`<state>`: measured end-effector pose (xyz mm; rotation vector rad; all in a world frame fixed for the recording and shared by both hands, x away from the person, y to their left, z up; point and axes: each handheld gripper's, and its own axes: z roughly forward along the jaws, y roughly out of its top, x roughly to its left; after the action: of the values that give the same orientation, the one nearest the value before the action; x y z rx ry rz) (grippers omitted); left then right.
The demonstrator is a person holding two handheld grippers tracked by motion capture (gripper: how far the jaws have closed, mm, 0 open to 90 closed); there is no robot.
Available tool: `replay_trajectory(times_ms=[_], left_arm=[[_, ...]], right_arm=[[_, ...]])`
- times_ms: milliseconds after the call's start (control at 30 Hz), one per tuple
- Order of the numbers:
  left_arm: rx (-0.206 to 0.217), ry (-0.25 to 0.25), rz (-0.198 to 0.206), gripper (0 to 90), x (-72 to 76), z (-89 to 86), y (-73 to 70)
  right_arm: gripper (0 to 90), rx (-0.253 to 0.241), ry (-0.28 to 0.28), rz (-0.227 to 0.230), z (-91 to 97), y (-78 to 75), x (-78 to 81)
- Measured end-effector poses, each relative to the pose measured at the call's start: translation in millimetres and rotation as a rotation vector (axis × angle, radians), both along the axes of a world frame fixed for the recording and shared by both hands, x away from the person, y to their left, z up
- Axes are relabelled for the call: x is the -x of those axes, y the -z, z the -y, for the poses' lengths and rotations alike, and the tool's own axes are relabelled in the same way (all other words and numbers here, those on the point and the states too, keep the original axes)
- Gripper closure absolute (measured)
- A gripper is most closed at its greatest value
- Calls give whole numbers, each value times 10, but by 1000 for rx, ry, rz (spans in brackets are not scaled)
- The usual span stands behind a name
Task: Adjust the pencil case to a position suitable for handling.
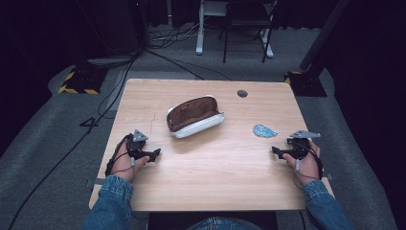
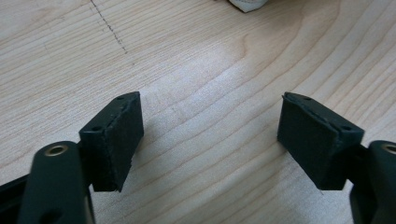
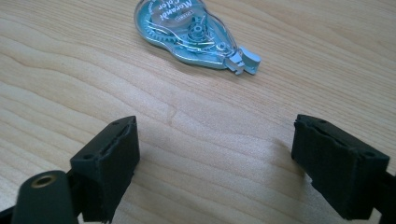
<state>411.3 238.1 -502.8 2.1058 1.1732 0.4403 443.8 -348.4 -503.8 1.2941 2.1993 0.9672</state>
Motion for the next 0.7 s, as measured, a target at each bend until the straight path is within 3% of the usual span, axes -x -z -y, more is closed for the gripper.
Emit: replay_trajectory(times_ms=[67, 100, 267, 367, 433, 633, 700], left_arm=[[7, -1, -5, 268, 1, -3, -6], [13, -1, -27, 282, -1, -17, -35], [43, -15, -37, 304, -2, -41, -87], [41, -18, -12, 304, -17, -60, -166], [80, -22, 11, 307, -21, -65, -237], [100, -26, 41, 317, -28, -58, -361], [134, -21, 66, 323, -30, -43, -441]], right_arm=[[150, 0, 0, 0, 0, 0, 0], [150, 0, 0, 0, 0, 0, 0], [150, 0, 0, 0, 0, 0, 0], [150, 0, 0, 0, 0, 0, 0], [150, 0, 0, 0, 0, 0, 0], [150, 0, 0, 1, 0, 1, 0], [150, 0, 0, 1, 0, 1, 0]])
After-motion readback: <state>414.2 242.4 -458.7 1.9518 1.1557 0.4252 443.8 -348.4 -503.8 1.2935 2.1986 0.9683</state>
